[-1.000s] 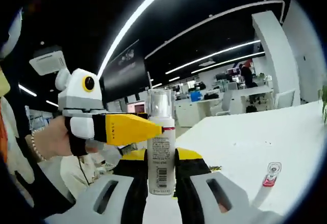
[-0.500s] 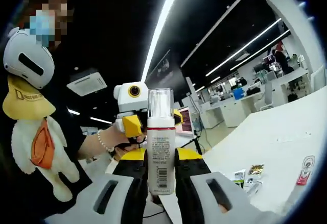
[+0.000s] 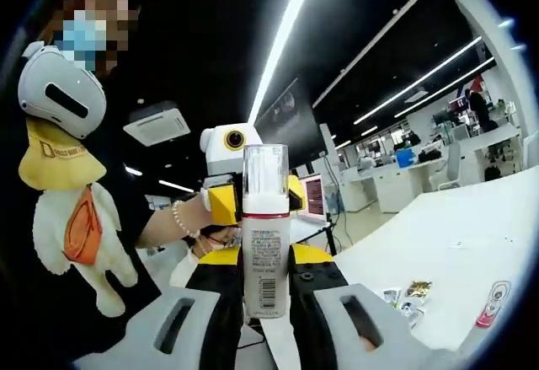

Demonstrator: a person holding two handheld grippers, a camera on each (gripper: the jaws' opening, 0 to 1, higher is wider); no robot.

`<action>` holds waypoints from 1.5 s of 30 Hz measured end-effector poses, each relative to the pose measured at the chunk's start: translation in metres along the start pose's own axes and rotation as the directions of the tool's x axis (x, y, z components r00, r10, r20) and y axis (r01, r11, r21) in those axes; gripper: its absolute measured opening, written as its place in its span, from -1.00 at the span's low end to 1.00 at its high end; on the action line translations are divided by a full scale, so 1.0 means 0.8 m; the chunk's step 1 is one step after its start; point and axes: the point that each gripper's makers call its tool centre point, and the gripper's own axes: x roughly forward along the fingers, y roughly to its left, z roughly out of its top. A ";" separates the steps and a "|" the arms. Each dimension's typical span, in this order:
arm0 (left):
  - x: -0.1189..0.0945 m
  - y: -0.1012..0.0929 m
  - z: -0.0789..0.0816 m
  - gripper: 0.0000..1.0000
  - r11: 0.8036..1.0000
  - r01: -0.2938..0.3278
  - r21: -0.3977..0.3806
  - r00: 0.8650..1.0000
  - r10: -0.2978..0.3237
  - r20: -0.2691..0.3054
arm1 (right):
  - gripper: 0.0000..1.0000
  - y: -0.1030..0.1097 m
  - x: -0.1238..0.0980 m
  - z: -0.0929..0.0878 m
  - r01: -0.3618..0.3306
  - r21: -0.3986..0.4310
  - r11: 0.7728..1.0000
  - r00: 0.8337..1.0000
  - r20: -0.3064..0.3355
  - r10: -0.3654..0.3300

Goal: Arrange the skincare products in the storage area until every visible bottle or jar stands upright without overlapping.

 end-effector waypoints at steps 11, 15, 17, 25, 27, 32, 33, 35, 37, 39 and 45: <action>0.026 0.014 -0.007 -0.71 0.999 -0.038 0.011 0.999 0.039 -0.029 | -0.61 -0.024 -0.021 -0.011 0.052 -0.072 0.996 0.996 -0.068 -0.057; 0.040 0.020 -0.009 -0.71 0.999 -0.040 0.022 0.999 0.040 -0.025 | -0.60 -0.038 -0.036 -0.013 0.103 -0.118 0.988 0.989 -0.093 -0.114; 0.047 0.022 -0.007 -0.75 0.999 -0.035 0.023 0.999 0.035 -0.001 | -0.55 -0.050 -0.049 -0.016 0.158 -0.155 0.975 0.978 -0.112 -0.177; 0.082 0.016 -0.014 -0.75 1.000 0.009 0.005 1.000 -0.009 0.006 | -0.56 -0.058 -0.073 -0.022 0.202 -0.160 0.966 0.970 -0.105 -0.220; 0.087 0.013 -0.018 -0.75 0.999 0.032 0.023 0.999 -0.032 -0.003 | -0.57 -0.061 -0.079 -0.027 0.213 -0.154 0.965 0.966 -0.118 -0.232; 0.098 0.012 -0.029 -0.74 0.993 0.054 0.104 0.998 -0.051 -0.036 | -0.58 -0.071 -0.089 -0.035 0.252 -0.195 0.948 0.946 -0.158 -0.284; 0.100 0.011 -0.030 -0.74 0.992 0.059 0.108 0.998 -0.056 -0.036 | -0.58 -0.071 -0.091 -0.038 0.248 -0.200 0.948 0.944 -0.169 -0.283; 0.104 0.014 -0.035 -0.73 0.992 0.062 0.106 0.997 -0.057 -0.046 | -0.59 -0.076 -0.095 -0.043 0.254 -0.210 0.944 0.938 -0.184 -0.293; 0.111 0.014 -0.042 -0.73 0.989 0.068 0.131 0.996 -0.060 -0.065 | -0.59 -0.082 -0.099 -0.050 0.256 -0.218 0.942 0.931 -0.205 -0.301; 0.117 0.017 -0.049 -0.68 0.986 0.063 0.155 0.995 -0.050 -0.085 | -0.59 -0.087 -0.102 -0.057 0.260 -0.228 0.938 0.924 -0.222 -0.310; 0.134 0.038 -0.090 -0.66 0.974 0.064 0.219 0.982 -0.022 -0.188 | -0.58 -0.113 -0.118 -0.093 0.289 -0.262 0.921 0.885 -0.294 -0.362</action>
